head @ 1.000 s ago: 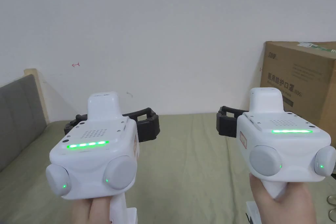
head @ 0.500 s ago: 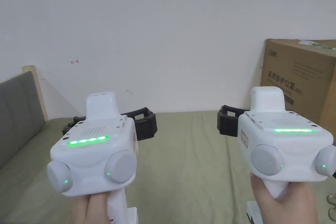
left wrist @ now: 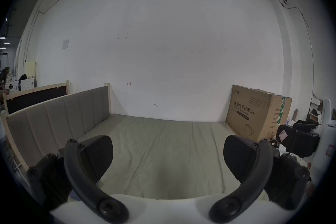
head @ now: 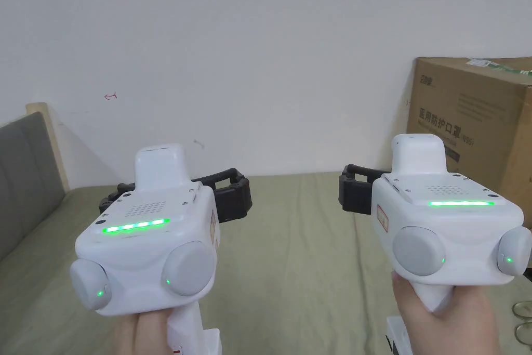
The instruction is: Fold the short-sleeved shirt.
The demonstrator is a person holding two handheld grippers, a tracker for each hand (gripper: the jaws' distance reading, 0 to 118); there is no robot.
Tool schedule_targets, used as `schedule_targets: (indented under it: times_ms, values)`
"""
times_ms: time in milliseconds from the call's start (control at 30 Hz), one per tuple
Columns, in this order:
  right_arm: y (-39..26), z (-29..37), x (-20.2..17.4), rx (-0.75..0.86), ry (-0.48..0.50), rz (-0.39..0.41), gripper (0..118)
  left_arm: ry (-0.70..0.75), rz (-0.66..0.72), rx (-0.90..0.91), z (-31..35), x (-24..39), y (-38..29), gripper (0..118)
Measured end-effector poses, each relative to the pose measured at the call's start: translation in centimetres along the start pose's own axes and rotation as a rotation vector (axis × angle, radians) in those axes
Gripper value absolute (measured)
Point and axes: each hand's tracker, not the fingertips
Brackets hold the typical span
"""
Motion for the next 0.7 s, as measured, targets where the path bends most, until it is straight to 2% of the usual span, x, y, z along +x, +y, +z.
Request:
schedule_targets:
  times_ms: [700]
  values:
    - [-0.42,0.14,-0.69,-0.008,0.002,0.031,104,-0.022,0.004,-0.002,-0.19,0.27,-0.45,118]
